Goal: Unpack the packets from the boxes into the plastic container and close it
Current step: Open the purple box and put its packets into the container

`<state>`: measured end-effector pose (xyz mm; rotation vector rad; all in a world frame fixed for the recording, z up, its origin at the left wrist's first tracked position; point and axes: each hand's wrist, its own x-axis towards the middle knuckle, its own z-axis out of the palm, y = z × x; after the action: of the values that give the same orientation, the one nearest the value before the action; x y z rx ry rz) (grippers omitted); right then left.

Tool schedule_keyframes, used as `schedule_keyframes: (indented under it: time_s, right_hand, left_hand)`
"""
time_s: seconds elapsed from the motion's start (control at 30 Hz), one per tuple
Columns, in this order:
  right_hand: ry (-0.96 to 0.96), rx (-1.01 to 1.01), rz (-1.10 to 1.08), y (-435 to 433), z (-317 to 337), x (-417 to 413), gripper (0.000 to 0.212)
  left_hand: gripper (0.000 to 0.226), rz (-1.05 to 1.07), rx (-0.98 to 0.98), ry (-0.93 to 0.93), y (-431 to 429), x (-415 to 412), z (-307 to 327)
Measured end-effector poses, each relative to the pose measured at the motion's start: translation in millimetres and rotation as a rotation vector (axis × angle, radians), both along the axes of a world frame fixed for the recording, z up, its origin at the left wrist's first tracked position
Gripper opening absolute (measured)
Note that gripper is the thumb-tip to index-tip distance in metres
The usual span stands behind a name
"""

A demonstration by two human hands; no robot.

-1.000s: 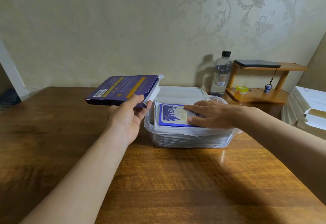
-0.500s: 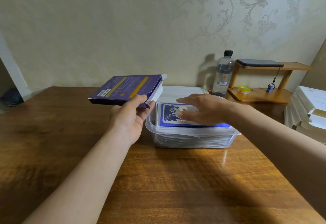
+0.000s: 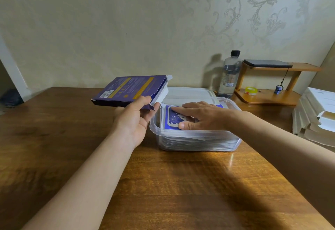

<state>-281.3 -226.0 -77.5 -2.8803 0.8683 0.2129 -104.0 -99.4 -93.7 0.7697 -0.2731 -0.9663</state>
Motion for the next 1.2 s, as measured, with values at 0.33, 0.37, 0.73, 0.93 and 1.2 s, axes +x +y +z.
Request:
schedule_keyframes:
  time_s: [0.33, 0.37, 0.73, 0.93, 1.2]
  right_hand:
    - [-0.069, 0.013, -0.016, 2.6, 0.9, 1.4, 0.074]
    - [-0.117, 0.037, -0.015, 2.7, 0.3, 0.4, 0.075]
    - [-1.003, 0.317, -0.347, 28.6, 30.3, 33.8, 0.015]
    - [-1.070, 0.673, -0.498, 53.2, 32.8, 71.0, 0.011]
    - [-1.127, 0.781, -0.557, 57.0, 32.2, 83.8, 0.017]
  left_hand:
    - [0.054, -0.010, 0.010, -0.001, 1.5, 0.3, 0.4]
    - [0.053, -0.013, 0.006, 0.002, 1.7, 0.2, 0.8]
    - [0.046, -0.029, -0.003, 0.022, 2.2, 2.5, 1.6]
    - [0.026, 0.017, -0.044, -0.056, 1.0, 2.7, 1.9]
    - [0.030, 0.058, -0.029, -0.188, -2.3, 2.7, -2.3]
